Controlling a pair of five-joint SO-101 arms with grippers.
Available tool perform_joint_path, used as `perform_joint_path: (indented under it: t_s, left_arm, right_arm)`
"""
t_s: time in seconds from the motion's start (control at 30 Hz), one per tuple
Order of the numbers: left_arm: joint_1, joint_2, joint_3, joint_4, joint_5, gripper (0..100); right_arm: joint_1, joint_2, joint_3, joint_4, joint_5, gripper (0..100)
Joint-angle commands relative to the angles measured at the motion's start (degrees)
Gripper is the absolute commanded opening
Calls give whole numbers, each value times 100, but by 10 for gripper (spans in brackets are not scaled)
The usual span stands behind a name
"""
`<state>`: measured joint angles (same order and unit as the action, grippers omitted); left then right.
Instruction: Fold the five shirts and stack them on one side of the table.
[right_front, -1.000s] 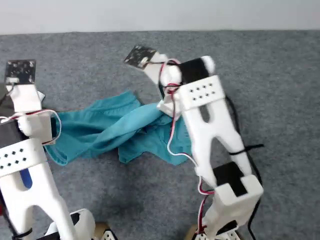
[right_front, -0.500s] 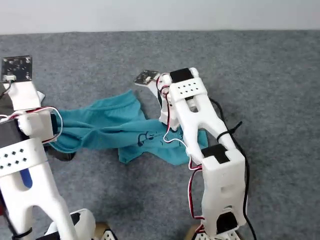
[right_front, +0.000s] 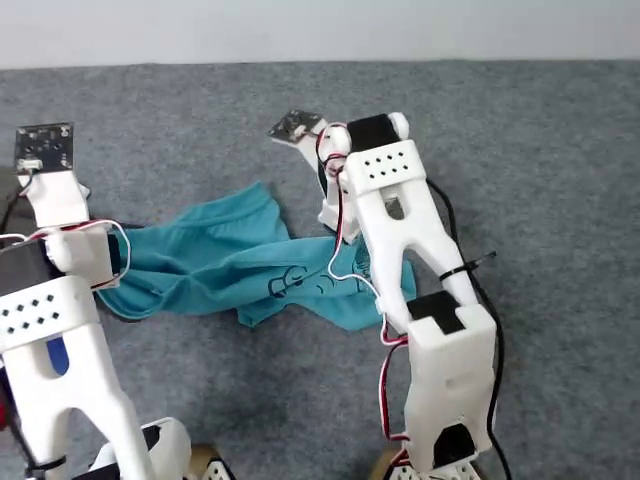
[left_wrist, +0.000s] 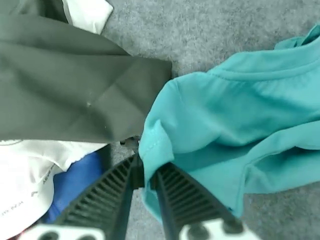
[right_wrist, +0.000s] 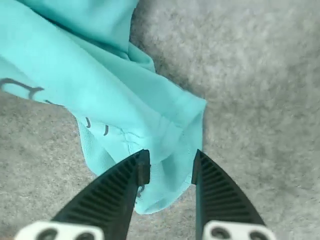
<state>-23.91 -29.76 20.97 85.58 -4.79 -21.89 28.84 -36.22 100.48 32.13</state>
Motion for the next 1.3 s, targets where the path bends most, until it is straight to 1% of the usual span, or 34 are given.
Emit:
perform_joint_path:
  t_s: [0.0, 0.1, 0.27, 0.57, 0.7, 0.9, 1.03, 1.27]
  left_arm:
    - [18, -176, -22, -229, 26, 5]
    - [18, -149, -22, -299, 26, 5]
    - [9, -132, -13, -316, 18, 5]
    - [9, -149, 382, -677, 18, 5]
    - [9, -176, 549, -677, 18, 5]
    - [9, -149, 620, -677, 18, 5]
    - [9, -141, 620, -686, 18, 5]
    - [9, -141, 620, -686, 26, 5]
  right_arm:
    - [-198, -752, -9, 268, -44, 154]
    - [-338, -1182, 651, 259, -18, 154]
    - [-655, -1648, 1758, 198, 308, 154]
    - [-637, -585, 1864, -725, 369, 154]
    - [-523, -145, 1609, -1024, 369, 154]
    - [-400, 664, 800, -971, 378, 154]
    - [-312, 1121, 290, -971, 510, 154]
    - [-84, 1516, -290, -971, 501, 151]
